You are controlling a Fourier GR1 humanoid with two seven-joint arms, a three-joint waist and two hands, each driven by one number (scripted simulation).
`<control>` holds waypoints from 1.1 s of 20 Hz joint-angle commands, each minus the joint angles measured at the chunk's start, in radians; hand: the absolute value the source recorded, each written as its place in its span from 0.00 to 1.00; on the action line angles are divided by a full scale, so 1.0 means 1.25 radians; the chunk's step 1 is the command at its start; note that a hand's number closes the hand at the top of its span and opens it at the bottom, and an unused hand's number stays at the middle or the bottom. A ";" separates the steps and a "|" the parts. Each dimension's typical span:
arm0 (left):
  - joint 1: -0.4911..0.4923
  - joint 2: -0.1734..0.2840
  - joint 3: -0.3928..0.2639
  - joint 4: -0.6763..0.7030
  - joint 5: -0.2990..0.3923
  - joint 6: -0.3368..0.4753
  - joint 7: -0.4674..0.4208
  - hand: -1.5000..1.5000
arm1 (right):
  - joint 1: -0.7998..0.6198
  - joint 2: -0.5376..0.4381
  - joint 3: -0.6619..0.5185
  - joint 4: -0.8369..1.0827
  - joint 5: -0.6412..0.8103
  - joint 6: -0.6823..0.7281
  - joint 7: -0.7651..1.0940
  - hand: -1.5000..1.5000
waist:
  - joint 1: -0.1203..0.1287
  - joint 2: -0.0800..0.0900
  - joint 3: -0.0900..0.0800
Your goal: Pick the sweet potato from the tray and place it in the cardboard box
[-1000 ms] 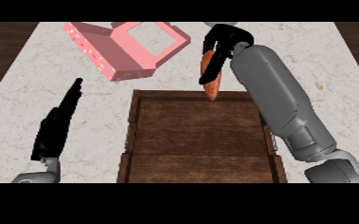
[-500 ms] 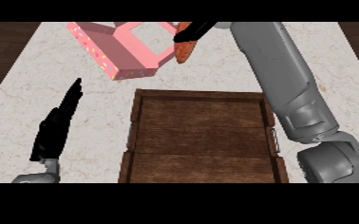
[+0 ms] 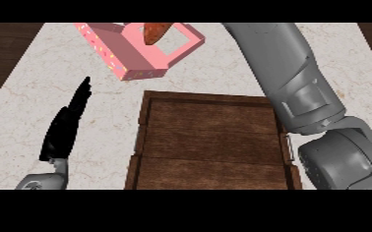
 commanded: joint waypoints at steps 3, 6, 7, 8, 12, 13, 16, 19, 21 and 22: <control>-0.015 0.009 -0.003 -0.017 0.003 -0.017 0.003 0.50 | -0.061 0.005 -0.016 0.096 0.007 -0.028 -0.005 1.00 | 0.029 0.012 -0.001; -0.012 0.000 -0.020 -0.019 -0.008 -0.015 0.004 0.50 | -0.071 0.041 -0.010 0.124 0.017 -0.060 -0.003 1.00 | 0.039 0.015 -0.001; -0.001 -0.019 -0.041 -0.010 -0.030 0.003 -0.025 0.50 | -0.097 0.038 -0.023 0.132 0.003 -0.039 0.018 1.00 | 0.037 0.014 -0.002; -0.040 -0.008 -0.017 0.007 -0.013 -0.005 -0.015 0.50 | -0.092 0.048 -0.020 0.142 0.003 -0.055 0.006 1.00 | 0.043 0.020 -0.002; -0.038 0.004 -0.013 0.009 0.003 -0.031 -0.008 0.50 | -0.104 0.049 -0.017 0.186 -0.006 -0.051 0.016 1.00 | 0.066 0.024 -0.003; -0.054 -0.027 -0.045 0.013 -0.021 -0.010 -0.007 0.50 | -0.118 0.049 -0.009 0.201 -0.008 -0.037 0.021 1.00 | 0.067 0.023 -0.003; -0.047 -0.018 -0.047 0.006 -0.014 -0.029 -0.009 0.50 | -0.091 0.049 0.004 0.225 0.002 -0.046 -0.001 1.00 | 0.082 0.027 -0.003; -0.070 -0.025 -0.045 0.015 -0.015 -0.023 -0.003 0.50 | -0.084 0.049 -0.003 0.257 -0.011 -0.054 0.024 1.00 | 0.091 0.031 -0.003; -0.065 -0.018 -0.046 0.015 -0.009 -0.036 -0.005 0.50 | -0.066 0.049 -0.015 0.280 -0.030 -0.068 0.024 0.00 | 0.106 0.029 -0.003; -0.063 -0.026 -0.063 0.001 -0.021 -0.032 0.009 0.50 | -0.090 0.049 -0.023 0.275 -0.037 -0.078 0.041 0.00 | 0.111 0.027 -0.003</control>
